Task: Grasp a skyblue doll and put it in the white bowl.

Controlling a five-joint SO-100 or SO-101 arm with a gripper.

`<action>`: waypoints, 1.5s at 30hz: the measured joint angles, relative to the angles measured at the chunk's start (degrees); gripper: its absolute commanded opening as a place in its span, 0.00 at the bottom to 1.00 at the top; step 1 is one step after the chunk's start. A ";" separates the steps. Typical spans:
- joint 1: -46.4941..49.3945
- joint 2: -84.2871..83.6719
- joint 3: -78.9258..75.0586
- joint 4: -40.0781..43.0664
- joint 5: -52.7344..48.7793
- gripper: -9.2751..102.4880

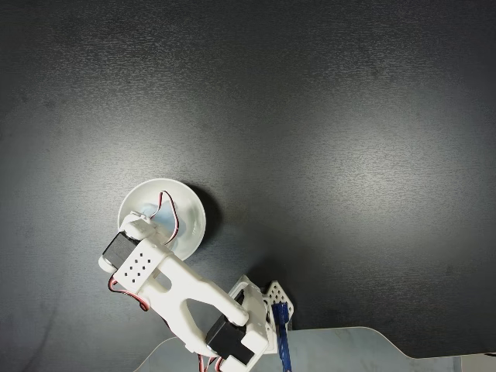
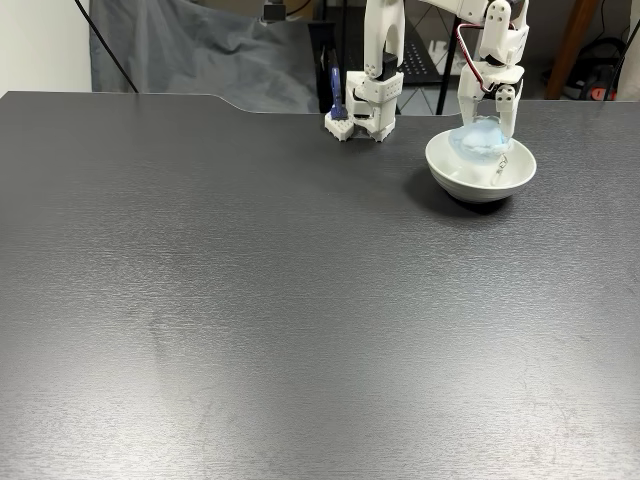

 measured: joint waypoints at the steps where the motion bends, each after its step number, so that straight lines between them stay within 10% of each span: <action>1: -0.09 0.00 0.00 0.00 0.00 0.43; 24: 3.34 0.97 -1.49 2.81 0.00 0.55; 38: 21.09 21.88 -35.77 15.64 0.00 0.55; 45: 35.51 27.60 -45.26 18.72 0.00 0.32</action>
